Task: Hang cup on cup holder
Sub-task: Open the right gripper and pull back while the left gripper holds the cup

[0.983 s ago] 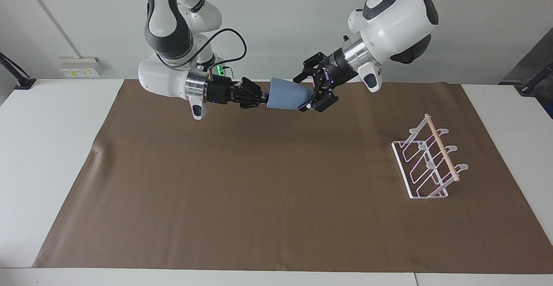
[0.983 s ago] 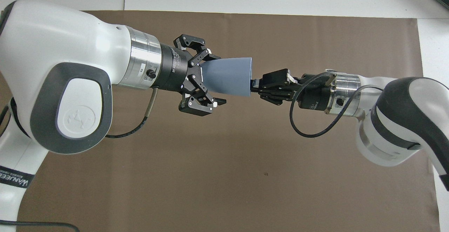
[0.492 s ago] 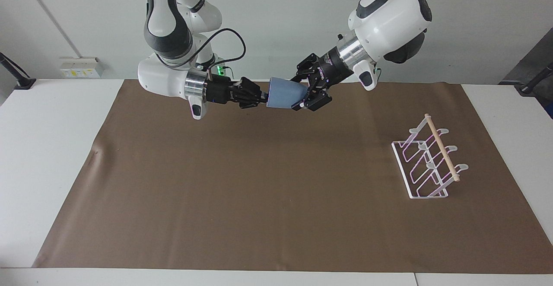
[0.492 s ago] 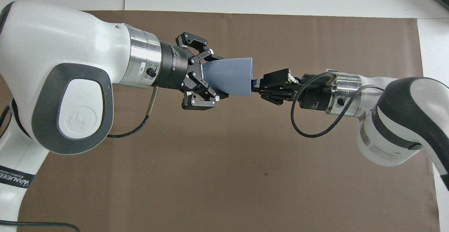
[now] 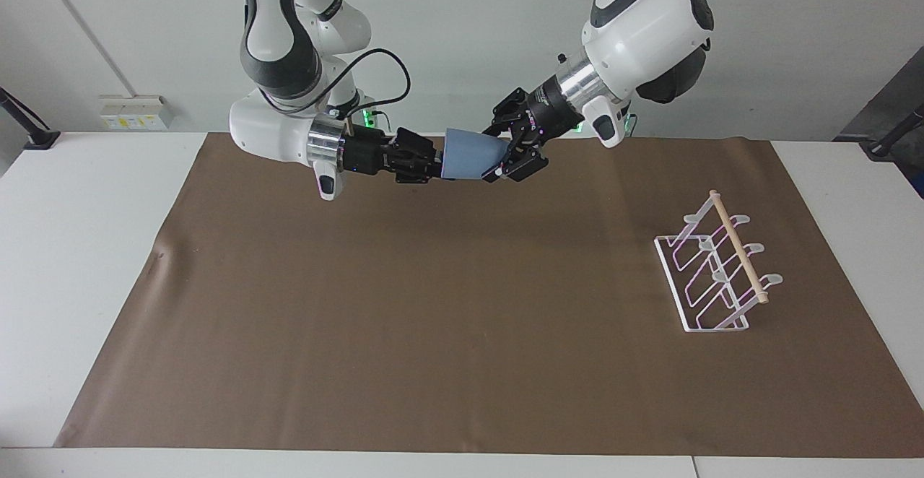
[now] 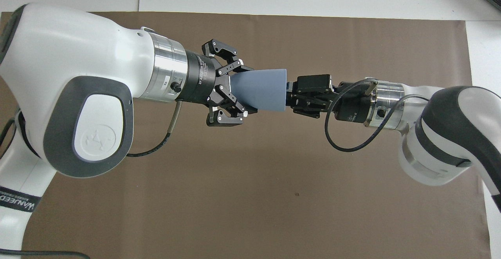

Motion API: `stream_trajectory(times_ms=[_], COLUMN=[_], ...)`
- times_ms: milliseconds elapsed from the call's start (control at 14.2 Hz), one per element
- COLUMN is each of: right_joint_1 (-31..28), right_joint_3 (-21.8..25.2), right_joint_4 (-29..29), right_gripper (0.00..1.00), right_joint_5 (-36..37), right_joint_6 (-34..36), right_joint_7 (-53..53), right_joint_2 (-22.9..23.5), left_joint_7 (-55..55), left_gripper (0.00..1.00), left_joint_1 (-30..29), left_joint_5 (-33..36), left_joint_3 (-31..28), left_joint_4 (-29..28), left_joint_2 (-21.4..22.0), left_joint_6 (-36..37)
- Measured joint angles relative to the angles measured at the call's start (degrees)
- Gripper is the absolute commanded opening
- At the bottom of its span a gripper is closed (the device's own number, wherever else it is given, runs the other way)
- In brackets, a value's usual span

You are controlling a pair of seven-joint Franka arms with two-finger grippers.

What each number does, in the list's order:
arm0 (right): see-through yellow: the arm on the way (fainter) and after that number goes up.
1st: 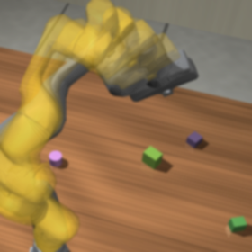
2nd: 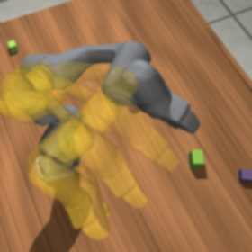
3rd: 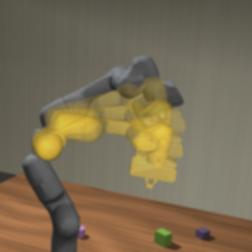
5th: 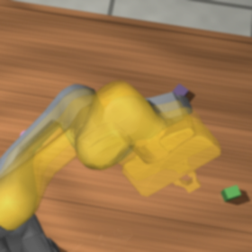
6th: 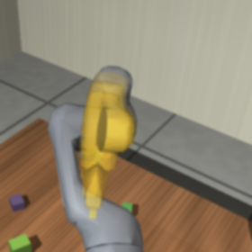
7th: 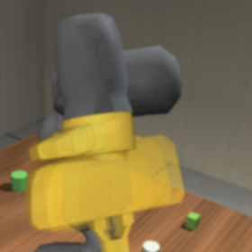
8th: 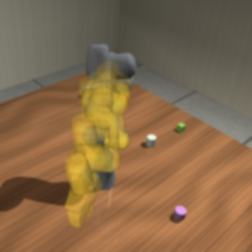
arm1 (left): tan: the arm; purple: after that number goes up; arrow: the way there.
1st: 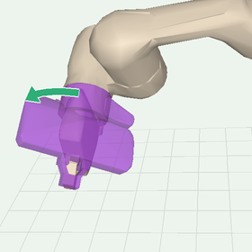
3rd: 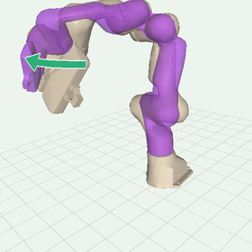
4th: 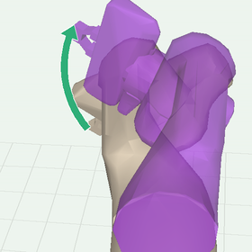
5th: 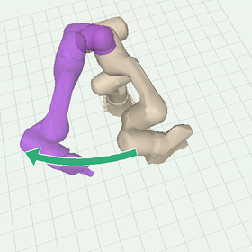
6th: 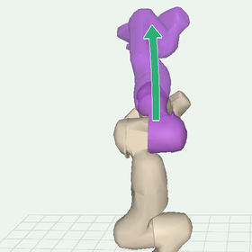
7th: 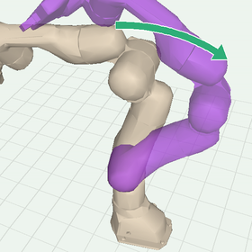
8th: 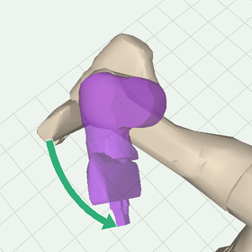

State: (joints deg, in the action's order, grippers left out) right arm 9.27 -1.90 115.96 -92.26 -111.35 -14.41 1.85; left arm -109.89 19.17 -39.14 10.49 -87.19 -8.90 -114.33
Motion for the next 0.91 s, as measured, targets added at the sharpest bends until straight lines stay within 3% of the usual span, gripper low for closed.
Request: stream_trajectory(times_ms=[281,632,913], right_joint_1=[-0.2,-3.3,-6.1], right_joint_3=[0.1,0.4,0.5], right_joint_4=[0.0,-0.5,-2.7], right_gripper=[1.0,1.0,1.0], right_joint_5=[0.9,15.6,32.0], right_joint_6=[-0.1,-0.1,-0.2], right_joint_7=[0.2,0.2,0.2], right_joint_2=[0.0,0.0,-0.1], left_joint_7=[0.7,4.9,11.2], left_gripper=[0.0,0.0,0.0], left_joint_1=[0.0,0.0,0.0], left_joint_5=[4.2,15.2,23.1], left_joint_3=[0.0,0.0,-0.2], left_joint_4=[0.0,-1.0,-6.2], left_joint_2=[0.0,0.2,2.3], left_joint_6=[0.1,0.7,0.7])
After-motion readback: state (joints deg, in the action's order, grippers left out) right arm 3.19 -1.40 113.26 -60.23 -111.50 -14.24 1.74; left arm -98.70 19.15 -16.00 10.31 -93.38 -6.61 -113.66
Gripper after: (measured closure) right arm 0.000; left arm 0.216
